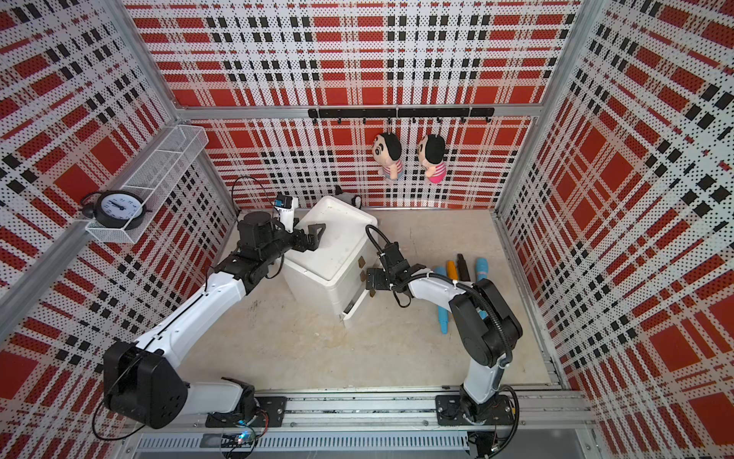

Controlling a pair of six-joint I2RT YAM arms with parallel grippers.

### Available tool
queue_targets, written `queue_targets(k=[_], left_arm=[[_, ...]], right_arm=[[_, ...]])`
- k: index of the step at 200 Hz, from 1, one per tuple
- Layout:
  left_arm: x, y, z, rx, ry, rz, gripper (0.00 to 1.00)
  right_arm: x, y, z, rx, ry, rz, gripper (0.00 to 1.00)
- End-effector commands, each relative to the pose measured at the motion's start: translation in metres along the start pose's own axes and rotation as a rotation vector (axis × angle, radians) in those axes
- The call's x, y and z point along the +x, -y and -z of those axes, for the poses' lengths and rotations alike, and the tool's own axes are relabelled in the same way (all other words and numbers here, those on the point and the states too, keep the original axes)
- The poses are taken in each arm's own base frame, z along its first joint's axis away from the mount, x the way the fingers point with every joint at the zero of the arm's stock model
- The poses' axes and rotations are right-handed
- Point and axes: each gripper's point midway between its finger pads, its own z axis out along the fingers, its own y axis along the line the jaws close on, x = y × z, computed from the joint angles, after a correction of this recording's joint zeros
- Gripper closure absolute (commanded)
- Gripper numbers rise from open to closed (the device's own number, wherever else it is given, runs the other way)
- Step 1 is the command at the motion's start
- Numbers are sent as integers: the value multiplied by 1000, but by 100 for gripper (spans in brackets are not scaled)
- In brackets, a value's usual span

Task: Take the microphone out of the drawer
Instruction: Close the drawer of the storage box, then open the drawer in the storage box.

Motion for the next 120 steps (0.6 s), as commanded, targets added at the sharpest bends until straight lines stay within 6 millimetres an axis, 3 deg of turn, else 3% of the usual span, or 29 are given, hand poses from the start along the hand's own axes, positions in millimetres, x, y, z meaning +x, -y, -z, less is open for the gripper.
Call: queue_targets(k=[1,69,120], left_arm=[[26,-8,-4,-20,-84,50,2],[26,-13,1,-49,-81,40,2],[28,-13,-1,-50,-88,42,2]], right_arm=[[15,20,0,89,-34,25,0],[33,52,10,146,-88,13,0],[40,83,32,208,-97,18,0]])
